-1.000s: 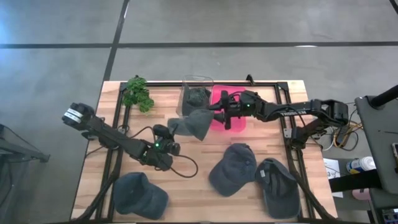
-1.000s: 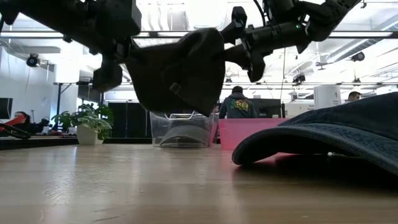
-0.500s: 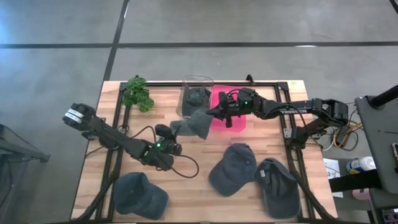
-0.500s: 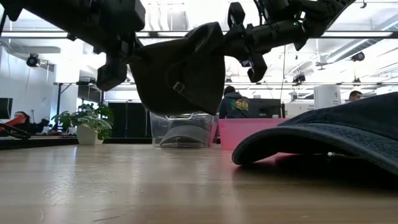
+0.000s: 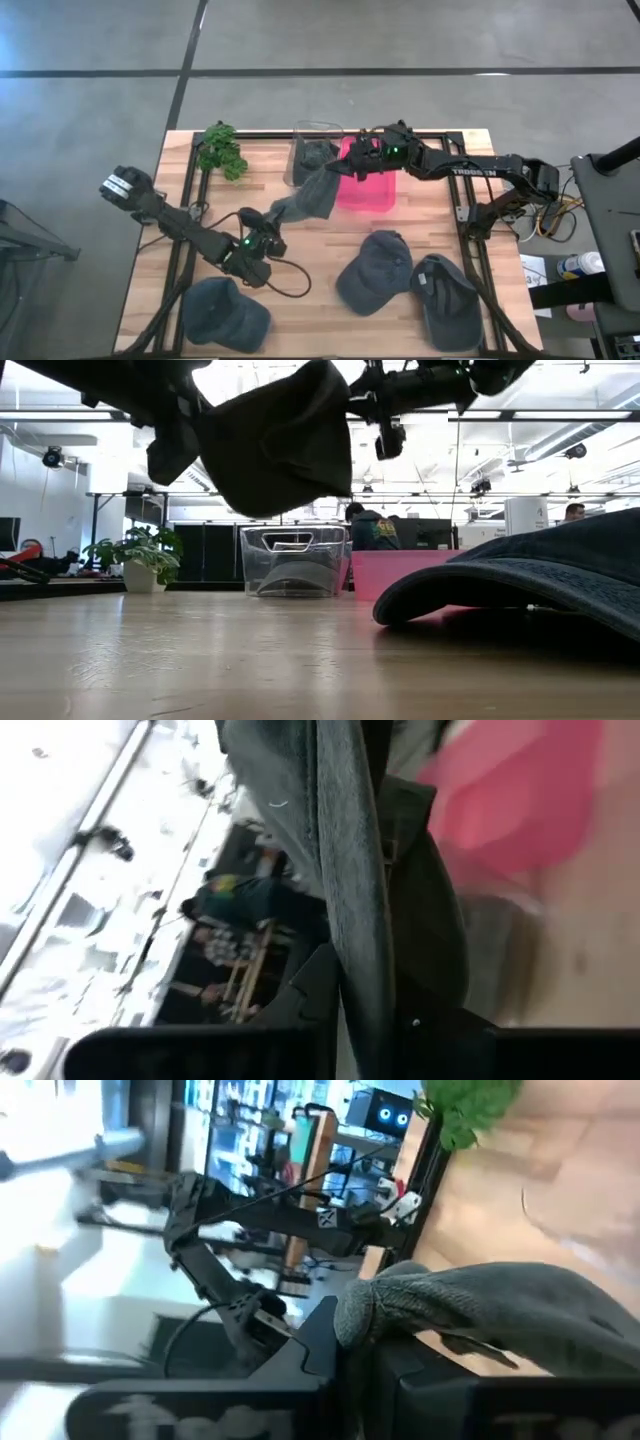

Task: Pick & Place hat
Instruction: Put the black cap into the transparent bin

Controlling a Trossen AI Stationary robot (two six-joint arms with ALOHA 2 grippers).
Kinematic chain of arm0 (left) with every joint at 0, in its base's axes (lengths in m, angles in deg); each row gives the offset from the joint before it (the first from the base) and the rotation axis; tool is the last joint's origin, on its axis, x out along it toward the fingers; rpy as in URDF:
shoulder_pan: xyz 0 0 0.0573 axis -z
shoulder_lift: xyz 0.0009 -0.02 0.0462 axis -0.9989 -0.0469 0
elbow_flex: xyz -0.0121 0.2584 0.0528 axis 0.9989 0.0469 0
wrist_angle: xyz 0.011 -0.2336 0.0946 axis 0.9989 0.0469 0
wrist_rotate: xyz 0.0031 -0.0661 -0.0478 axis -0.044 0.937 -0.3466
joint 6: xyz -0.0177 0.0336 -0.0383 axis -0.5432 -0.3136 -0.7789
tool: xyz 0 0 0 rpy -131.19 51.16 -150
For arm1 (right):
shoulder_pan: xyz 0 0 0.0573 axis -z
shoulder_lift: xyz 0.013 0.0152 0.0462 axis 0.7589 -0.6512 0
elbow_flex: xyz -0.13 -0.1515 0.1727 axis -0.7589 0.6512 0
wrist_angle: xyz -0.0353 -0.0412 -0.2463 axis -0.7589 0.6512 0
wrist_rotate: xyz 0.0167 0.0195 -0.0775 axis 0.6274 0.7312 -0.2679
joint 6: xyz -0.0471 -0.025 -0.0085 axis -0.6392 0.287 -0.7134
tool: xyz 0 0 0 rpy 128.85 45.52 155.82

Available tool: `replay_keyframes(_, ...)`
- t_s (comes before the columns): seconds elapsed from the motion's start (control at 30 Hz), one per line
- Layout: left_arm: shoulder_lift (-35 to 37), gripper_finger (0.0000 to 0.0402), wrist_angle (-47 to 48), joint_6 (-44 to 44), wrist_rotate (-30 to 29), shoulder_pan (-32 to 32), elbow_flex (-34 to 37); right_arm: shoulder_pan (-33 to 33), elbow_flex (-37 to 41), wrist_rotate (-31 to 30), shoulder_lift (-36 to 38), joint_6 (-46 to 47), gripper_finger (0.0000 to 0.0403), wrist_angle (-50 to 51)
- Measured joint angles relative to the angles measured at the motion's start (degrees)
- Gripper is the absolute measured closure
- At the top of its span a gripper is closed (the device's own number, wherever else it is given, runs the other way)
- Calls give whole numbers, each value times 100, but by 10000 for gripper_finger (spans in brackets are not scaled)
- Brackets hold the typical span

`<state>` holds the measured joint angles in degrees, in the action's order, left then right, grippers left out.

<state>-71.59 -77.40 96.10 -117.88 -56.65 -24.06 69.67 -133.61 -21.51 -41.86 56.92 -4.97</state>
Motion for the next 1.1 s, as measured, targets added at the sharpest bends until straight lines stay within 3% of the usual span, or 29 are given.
replay_keyframes(0.1,-4,362,50,-156,-508,35,4,120,-501,187,13,-926,389,646)
replay_keyframes(0.3,-4,361,42,-520,-533,195,4,366,-1608,466,15,-2849,390,2283)
replay_keyframes(0.37,14,361,46,-900,-291,234,4,523,-1922,487,15,-3348,390,2633)
replay_keyframes(0.43,89,362,41,-1448,500,269,4,710,-2167,553,15,-3813,390,2870)
replay_keyframes(0.6,406,367,45,-3653,3340,267,3,1161,-2344,1291,17,-4492,390,2920)
replay_keyframes(0.7,459,367,81,-4822,4462,256,2,1333,-2289,1570,-5,-4916,390,2928)
replay_keyframes(0.9,452,367,183,-6291,6074,245,79,1371,-2361,2431,-678,-5733,390,2879)
replay_keyframes(1.1,452,367,109,-6896,6452,318,103,1369,-3183,2593,-1813,-6577,390,3001)
